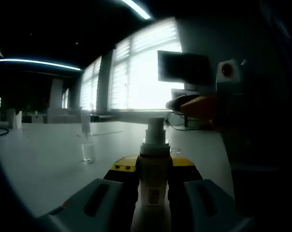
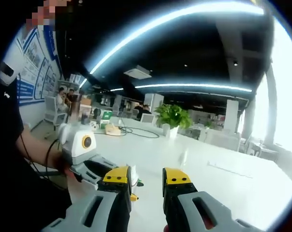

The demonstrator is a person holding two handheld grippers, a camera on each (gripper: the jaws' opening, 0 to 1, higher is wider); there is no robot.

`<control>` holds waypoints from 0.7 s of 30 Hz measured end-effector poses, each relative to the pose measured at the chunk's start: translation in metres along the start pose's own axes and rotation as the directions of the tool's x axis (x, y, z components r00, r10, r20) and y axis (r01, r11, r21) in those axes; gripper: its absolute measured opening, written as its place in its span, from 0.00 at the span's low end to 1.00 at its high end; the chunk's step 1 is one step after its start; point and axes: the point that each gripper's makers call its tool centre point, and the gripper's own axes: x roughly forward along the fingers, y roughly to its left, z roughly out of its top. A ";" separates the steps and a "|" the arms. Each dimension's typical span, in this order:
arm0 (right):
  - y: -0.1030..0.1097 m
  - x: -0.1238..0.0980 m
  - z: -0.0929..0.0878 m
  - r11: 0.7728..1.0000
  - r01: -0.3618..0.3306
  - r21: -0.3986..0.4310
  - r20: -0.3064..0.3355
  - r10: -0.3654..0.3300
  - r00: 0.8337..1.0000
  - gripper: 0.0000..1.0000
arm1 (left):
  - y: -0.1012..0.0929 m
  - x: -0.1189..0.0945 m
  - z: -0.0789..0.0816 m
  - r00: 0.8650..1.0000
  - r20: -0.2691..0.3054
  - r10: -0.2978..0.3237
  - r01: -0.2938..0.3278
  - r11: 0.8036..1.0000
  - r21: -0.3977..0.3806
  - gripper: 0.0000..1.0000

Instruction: Clamp pump bottle remove cover press pump head put on cover

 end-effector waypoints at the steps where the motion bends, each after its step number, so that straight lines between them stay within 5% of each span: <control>1: 0.000 0.002 0.002 1.000 -0.006 -0.009 -0.006 0.006 1.000 0.20 | 0.000 0.000 0.000 1.000 0.000 0.000 0.000 1.000 0.000 0.13; 15: 0.000 0.012 0.014 0.977 -0.110 -0.184 -0.114 0.090 0.989 0.20 | -0.001 0.000 0.000 1.000 0.000 -0.001 0.001 1.000 0.004 0.13; 21: 0.005 0.015 0.014 0.965 -0.190 -0.183 -0.175 0.158 0.972 0.19 | -0.001 0.000 0.000 1.000 0.000 -0.002 0.002 1.000 0.005 0.13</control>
